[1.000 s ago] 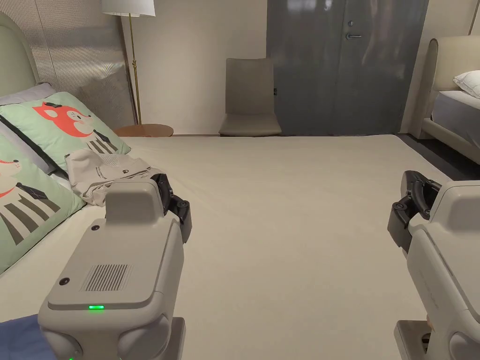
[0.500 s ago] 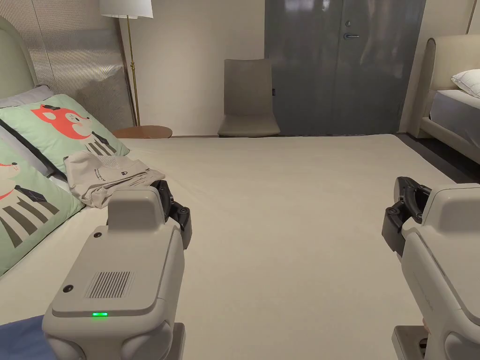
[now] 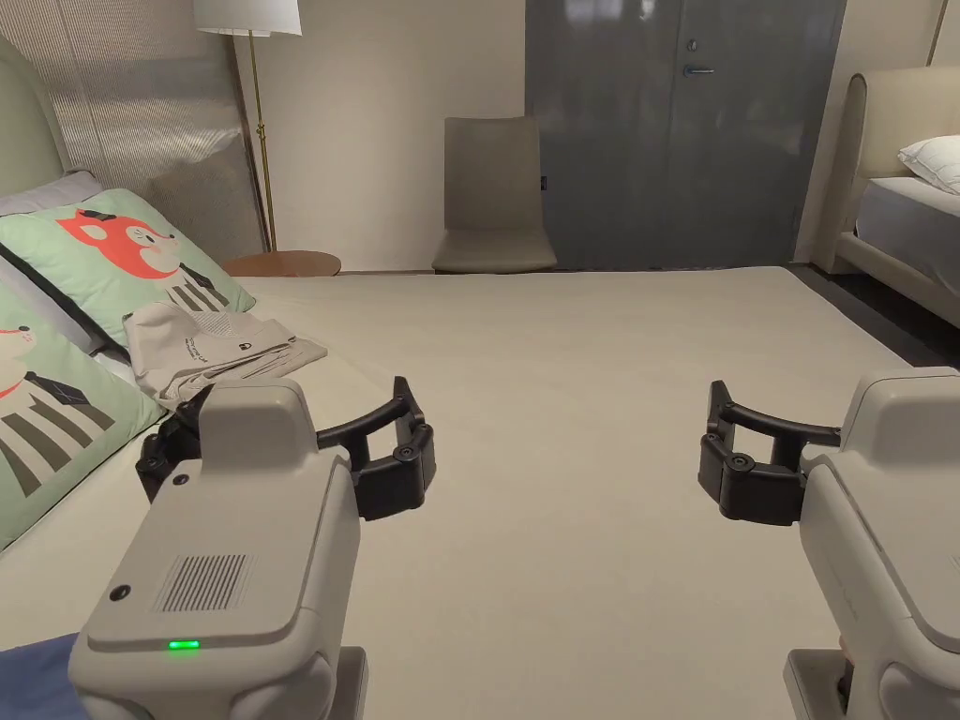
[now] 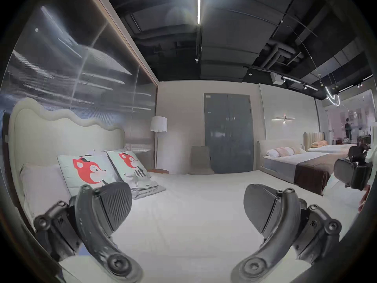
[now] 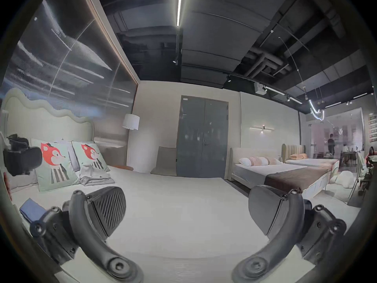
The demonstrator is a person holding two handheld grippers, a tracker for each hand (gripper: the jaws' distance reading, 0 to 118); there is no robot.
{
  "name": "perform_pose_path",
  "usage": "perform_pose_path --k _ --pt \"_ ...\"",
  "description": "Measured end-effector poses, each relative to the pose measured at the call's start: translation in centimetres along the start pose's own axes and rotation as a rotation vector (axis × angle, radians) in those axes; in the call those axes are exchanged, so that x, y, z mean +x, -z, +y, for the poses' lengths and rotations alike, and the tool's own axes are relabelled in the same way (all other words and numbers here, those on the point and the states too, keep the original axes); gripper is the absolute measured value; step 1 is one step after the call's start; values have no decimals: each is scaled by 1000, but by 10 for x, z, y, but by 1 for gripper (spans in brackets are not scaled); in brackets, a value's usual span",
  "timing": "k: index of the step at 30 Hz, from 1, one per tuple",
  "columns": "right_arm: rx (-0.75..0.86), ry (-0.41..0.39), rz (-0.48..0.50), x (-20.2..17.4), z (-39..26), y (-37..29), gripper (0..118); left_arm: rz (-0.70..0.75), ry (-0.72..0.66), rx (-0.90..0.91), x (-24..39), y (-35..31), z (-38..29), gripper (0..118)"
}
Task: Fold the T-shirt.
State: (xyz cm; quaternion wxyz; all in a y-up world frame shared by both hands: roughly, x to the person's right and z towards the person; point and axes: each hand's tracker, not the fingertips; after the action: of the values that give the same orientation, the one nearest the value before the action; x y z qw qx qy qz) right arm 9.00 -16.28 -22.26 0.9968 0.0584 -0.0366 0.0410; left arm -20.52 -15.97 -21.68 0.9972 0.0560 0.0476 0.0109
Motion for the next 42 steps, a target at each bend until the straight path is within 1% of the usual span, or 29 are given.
perform_pose_path --k 5,10,16,25,42 --pt "-11 15 12 3 -1 0 118 1 1 5 1 -2 2 111" --pt "6 7 11 2 0 -3 118 -16 -2 24 0 -6 2 111" --pt "17 -6 25 -1 1 -5 118 10 14 56 4 -9 3 111" --pt "27 -6 56 -3 1 -8 118 24 -19 79 0 -12 5 111" --pt "23 13 53 -2 1 -8 118 0 -13 82 -1 -15 4 111"
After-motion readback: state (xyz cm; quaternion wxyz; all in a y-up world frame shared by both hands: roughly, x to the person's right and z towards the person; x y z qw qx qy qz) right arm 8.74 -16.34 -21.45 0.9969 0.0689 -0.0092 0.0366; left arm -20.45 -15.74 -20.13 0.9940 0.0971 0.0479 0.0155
